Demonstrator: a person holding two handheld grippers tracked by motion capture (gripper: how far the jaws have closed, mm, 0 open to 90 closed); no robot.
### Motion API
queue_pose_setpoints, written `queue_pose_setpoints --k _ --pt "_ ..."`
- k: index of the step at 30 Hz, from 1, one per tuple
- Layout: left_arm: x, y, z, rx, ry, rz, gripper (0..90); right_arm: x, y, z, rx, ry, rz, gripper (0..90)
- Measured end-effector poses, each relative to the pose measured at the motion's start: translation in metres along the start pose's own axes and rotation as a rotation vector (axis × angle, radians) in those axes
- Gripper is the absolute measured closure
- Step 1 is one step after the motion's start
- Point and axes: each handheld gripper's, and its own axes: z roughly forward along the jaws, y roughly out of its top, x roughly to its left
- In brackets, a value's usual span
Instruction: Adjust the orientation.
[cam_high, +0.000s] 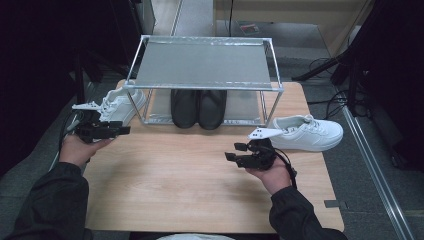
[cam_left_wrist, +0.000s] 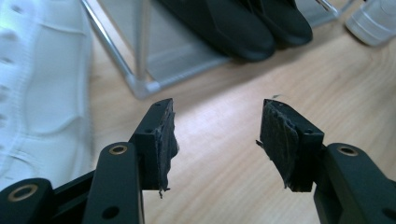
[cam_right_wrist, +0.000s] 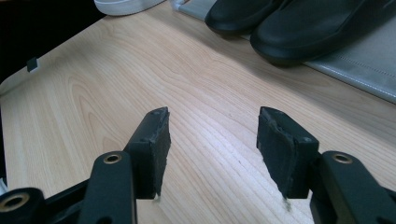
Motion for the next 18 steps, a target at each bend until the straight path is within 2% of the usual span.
queue_pose_setpoints --k 2,6,8,10,13,18 --pt "0.007 0.006 -0.002 -0.003 -0.002 -0.010 45.0 0.000 -0.002 -0.001 0.002 -0.004 0.002 45.6" --pt "0.023 0.019 -0.005 0.012 0.021 -0.012 44.9 0.001 -0.005 -0.003 0.007 -0.010 -0.002 45.6" --pt "0.032 0.025 -0.004 0.012 0.009 -0.010 45.1 0.000 -0.006 -0.003 0.007 -0.011 0.002 45.6" --pt "0.039 0.031 -0.003 0.015 0.036 -0.004 45.8 -0.001 -0.007 -0.004 0.007 -0.016 0.010 45.7" --pt "0.047 0.040 -0.001 0.013 0.046 -0.012 46.4 -0.002 -0.010 -0.006 0.014 -0.027 0.014 45.7" --pt "0.060 0.057 0.003 0.016 0.095 0.013 47.9 -0.002 -0.013 -0.009 0.017 -0.039 0.019 45.6"
